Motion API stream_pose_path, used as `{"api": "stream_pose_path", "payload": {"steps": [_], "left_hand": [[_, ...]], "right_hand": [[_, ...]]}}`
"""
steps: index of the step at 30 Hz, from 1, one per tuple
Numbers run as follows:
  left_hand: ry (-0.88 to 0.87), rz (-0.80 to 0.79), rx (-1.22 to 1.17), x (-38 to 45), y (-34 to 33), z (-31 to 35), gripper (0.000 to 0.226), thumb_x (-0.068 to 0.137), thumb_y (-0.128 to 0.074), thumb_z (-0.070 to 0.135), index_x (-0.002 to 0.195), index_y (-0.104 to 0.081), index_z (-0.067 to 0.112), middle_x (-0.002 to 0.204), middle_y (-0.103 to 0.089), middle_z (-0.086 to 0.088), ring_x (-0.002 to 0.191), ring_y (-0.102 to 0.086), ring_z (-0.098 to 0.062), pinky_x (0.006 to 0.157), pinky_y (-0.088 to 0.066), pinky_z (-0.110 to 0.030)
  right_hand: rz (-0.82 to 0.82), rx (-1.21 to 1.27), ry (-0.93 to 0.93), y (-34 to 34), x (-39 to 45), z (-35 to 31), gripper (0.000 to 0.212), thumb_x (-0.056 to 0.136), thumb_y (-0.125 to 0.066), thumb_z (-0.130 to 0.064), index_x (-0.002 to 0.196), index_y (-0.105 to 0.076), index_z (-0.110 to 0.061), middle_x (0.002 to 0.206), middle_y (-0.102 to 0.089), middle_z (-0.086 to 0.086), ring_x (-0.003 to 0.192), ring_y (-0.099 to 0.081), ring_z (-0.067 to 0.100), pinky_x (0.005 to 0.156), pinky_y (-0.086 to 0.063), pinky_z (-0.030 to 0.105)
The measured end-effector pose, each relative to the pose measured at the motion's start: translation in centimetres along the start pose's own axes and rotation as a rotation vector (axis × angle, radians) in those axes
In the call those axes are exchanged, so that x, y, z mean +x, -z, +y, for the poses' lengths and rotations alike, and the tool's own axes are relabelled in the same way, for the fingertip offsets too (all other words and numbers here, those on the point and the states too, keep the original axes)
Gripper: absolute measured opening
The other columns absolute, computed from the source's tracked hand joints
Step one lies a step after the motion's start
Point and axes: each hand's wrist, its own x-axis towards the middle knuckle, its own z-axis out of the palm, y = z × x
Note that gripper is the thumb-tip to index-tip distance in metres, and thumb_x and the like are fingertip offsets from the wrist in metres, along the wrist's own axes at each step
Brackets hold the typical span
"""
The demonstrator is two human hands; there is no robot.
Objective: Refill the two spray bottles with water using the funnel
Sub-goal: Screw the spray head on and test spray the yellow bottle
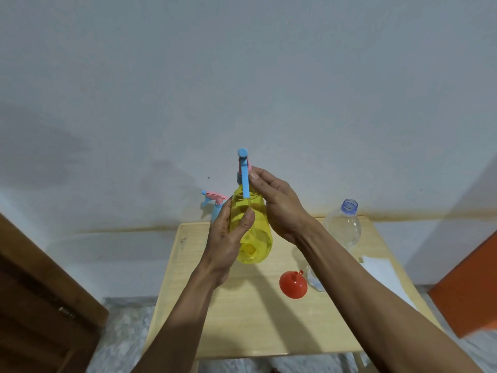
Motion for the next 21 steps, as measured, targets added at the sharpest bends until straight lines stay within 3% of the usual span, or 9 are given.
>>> {"api": "stream_pose_path", "payload": {"steps": [4,7,11,16,19,21], "left_hand": [[0.001,-0.015,-0.011,-0.1,0.2,0.2,0.06,0.083,-0.067,0.053,0.138,-0.053,0.035,0.125,-0.068,0.008,0.119,-0.063,-0.014,0.096,-0.053,-0.039],[0.02,-0.033,0.002,-0.2,0.4,0.0,0.065,0.079,-0.068,0.058,0.138,-0.053,0.036,0.129,-0.065,0.004,0.123,-0.06,-0.019,0.103,-0.05,-0.049],[0.054,-0.115,-0.035,-0.3,0.9,0.1,0.043,0.084,-0.068,0.051,0.125,-0.062,0.04,0.127,-0.067,-0.001,0.123,-0.06,-0.025,0.107,-0.043,-0.057],[0.107,-0.157,-0.101,-0.2,0.9,0.5,0.038,0.087,-0.065,0.041,0.124,-0.065,0.037,0.127,-0.068,-0.005,0.123,-0.061,-0.03,0.108,-0.041,-0.059],[0.148,-0.205,-0.142,-0.1,1.1,0.5,0.05,0.08,-0.072,0.046,0.128,-0.064,0.033,0.128,-0.067,-0.008,0.124,-0.06,-0.034,0.105,-0.045,-0.057],[0.184,-0.264,-0.188,-0.1,1.2,0.6,0.064,0.072,-0.081,0.05,0.129,-0.064,0.027,0.126,-0.067,-0.011,0.118,-0.063,-0.034,0.098,-0.051,-0.051]], "right_hand": [[0.012,-0.095,0.034,0.5,0.3,-0.6,0.028,0.099,-0.062,-0.016,0.123,-0.065,-0.002,0.117,-0.073,0.01,0.097,-0.069,0.012,0.084,-0.054,0.029],[-0.066,-0.093,0.011,1.1,0.6,-1.3,0.042,0.098,-0.063,-0.012,0.138,-0.053,-0.01,0.126,-0.07,0.014,0.114,-0.069,0.022,0.095,-0.053,0.041],[-0.228,-0.098,-0.054,1.7,1.1,-2.2,0.052,0.098,-0.061,-0.01,0.148,-0.045,-0.013,0.13,-0.067,0.021,0.126,-0.062,0.032,0.107,-0.046,0.052],[-0.135,-0.08,-0.018,1.7,1.2,-2.5,0.053,0.081,-0.077,-0.013,0.13,-0.056,-0.014,0.109,-0.077,0.016,0.109,-0.071,0.029,0.088,-0.054,0.034],[-0.144,-0.111,-0.013,1.9,1.1,-2.5,0.058,0.084,-0.078,-0.014,0.135,-0.051,-0.014,0.114,-0.075,0.017,0.116,-0.068,0.034,0.09,-0.054,0.039],[-0.202,-0.112,-0.032,2.1,1.1,-3.2,0.054,0.089,-0.073,-0.019,0.139,-0.052,-0.018,0.112,-0.073,0.012,0.11,-0.069,0.028,0.087,-0.054,0.038]]}}
